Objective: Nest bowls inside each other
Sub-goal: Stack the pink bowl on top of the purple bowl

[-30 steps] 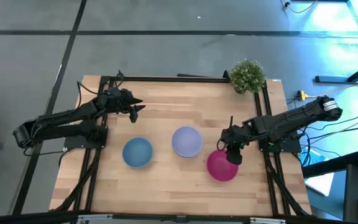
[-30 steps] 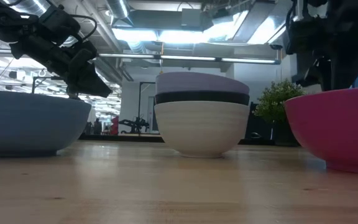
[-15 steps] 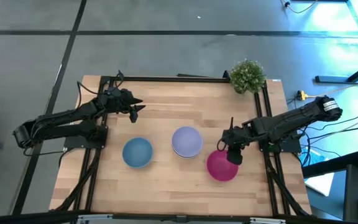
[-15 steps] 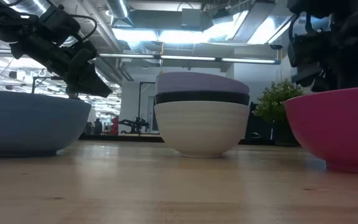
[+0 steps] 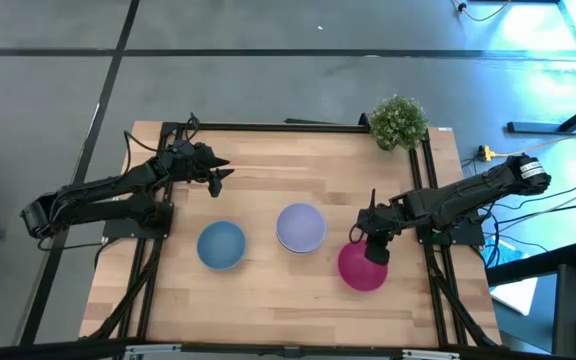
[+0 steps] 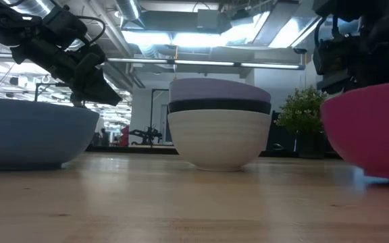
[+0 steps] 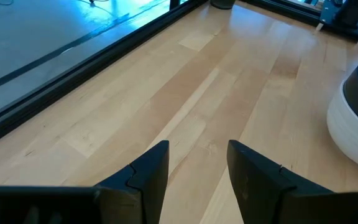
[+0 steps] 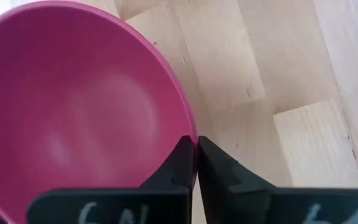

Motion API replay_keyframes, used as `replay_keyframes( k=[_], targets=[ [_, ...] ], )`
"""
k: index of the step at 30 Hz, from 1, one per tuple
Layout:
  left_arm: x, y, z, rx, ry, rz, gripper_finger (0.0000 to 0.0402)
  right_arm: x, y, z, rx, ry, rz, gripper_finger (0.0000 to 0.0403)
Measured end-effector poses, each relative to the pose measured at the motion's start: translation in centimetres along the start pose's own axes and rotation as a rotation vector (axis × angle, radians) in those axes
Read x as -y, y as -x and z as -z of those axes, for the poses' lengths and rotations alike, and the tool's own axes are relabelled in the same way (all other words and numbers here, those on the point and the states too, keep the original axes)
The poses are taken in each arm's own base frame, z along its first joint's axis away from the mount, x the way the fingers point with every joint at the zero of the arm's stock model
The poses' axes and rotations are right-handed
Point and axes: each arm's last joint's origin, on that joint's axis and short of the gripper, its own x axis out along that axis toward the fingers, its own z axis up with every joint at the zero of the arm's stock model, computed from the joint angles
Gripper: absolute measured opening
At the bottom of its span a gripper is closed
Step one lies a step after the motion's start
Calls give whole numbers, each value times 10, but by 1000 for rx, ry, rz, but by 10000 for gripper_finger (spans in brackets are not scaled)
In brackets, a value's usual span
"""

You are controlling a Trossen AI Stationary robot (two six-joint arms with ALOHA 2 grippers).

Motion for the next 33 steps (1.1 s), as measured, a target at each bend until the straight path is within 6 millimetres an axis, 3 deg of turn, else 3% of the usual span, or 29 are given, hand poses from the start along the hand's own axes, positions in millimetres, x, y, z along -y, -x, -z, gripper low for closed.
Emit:
replay_keyframes(
  k=[8, 17, 22, 26, 33],
  targets=[
    [0, 0, 0, 0, 0, 0, 158, 3, 11, -14, 44, -39, -2, 8],
    [0, 0, 0, 0, 0, 0, 158, 8, 67, -54, 105, 23, 69, 8],
    [0, 0, 0, 0, -1, 0, 158, 4, 91, -90, 133, 77, 83, 8],
    [0, 0, 0, 0, -1, 0, 158, -1, 89, -125, 122, 149, 89, 8],
    [0, 0, 0, 0, 0, 0, 158, -6, 62, -173, 26, 274, 50, 8]
  ],
)
